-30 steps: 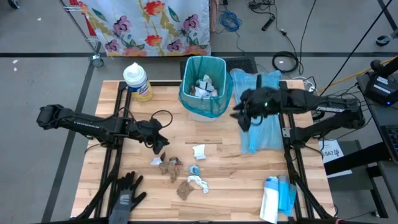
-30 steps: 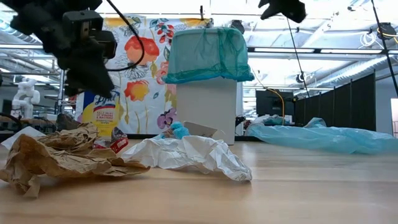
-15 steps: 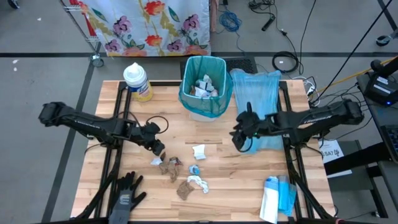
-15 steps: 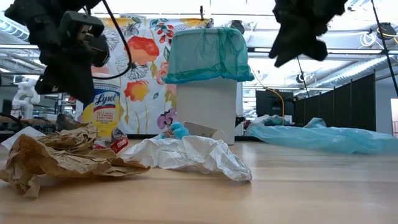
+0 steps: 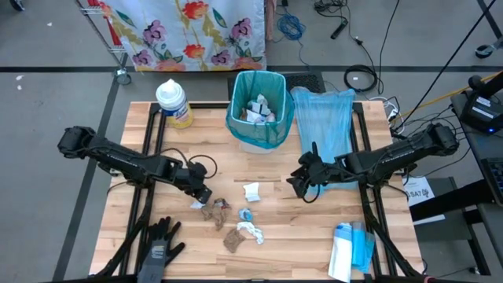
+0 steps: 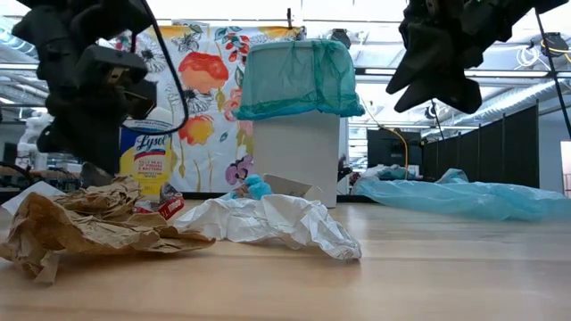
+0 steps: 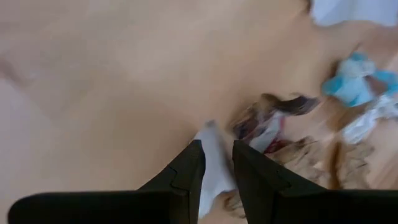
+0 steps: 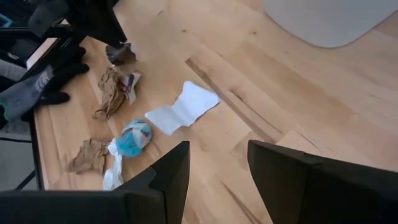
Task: Place trash/remove bag and relplace
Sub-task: Put the left white paper piece into the trash bin
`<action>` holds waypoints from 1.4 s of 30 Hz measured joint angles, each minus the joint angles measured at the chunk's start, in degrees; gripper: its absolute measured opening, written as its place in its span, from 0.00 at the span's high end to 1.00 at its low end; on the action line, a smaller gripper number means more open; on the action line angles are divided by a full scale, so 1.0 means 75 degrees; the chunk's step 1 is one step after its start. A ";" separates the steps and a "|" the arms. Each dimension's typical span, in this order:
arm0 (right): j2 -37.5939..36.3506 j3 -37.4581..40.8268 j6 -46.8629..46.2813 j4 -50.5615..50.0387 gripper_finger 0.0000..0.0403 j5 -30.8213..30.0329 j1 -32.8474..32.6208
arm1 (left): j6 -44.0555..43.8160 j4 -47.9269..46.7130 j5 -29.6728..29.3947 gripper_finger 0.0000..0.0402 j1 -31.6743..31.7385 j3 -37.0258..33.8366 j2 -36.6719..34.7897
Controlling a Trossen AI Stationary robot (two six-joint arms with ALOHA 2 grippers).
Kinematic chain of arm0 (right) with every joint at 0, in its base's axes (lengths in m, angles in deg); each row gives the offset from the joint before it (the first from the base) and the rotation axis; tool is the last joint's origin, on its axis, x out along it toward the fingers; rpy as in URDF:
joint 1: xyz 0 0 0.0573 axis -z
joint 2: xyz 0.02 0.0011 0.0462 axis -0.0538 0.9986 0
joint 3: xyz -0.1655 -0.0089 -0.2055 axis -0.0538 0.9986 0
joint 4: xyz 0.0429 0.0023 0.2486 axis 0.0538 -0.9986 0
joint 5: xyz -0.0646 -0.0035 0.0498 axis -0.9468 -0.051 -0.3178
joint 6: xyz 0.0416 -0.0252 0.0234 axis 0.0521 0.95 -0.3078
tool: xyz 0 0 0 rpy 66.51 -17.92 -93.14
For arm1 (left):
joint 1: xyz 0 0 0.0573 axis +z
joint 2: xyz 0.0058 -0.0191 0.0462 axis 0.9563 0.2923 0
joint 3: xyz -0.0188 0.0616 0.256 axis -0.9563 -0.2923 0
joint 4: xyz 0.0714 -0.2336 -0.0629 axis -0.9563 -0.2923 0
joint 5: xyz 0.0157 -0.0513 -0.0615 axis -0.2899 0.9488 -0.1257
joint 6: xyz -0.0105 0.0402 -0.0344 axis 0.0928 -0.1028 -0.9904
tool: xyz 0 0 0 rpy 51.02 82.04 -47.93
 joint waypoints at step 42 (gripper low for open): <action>0.0723 0.0006 0.1139 0.0063 0.62 -0.0200 0.0207 | 0.5809 -0.2211 -0.0767 1.00 0.2867 0.5008 -0.0008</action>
